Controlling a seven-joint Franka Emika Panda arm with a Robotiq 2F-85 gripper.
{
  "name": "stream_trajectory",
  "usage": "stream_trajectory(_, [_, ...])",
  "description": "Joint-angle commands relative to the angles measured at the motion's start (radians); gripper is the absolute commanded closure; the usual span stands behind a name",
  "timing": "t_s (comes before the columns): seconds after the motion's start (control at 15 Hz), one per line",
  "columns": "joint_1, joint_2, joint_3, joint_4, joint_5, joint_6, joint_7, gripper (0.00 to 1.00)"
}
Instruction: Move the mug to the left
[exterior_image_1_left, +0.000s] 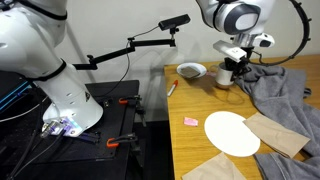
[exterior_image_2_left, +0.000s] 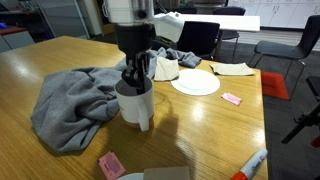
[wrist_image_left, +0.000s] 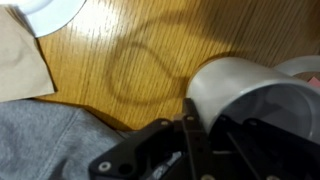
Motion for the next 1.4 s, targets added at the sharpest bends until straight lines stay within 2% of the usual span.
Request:
stream_trajectory(0.0, [0.001,0.0,0.008,0.017,-0.006,-0.005,0.017,0.97])
stream_trajectory(0.07, [0.002,0.002,0.008,0.017,-0.006,-0.006,0.018,0.97])
stream_trajectory(0.13, [0.004,0.004,0.006,0.017,-0.009,-0.006,0.019,0.65])
stream_trajectory(0.27, [0.007,0.001,0.004,0.013,-0.012,-0.001,0.022,0.59])
stream_trajectory(0.6, [0.007,-0.043,0.01,-0.02,-0.009,0.006,0.02,0.2])
stream_trajectory(0.8, [0.013,-0.091,0.006,-0.045,-0.013,-0.032,0.029,0.01])
stream_trajectory(1.33, [0.024,-0.29,-0.018,-0.181,-0.028,-0.052,0.111,0.0])
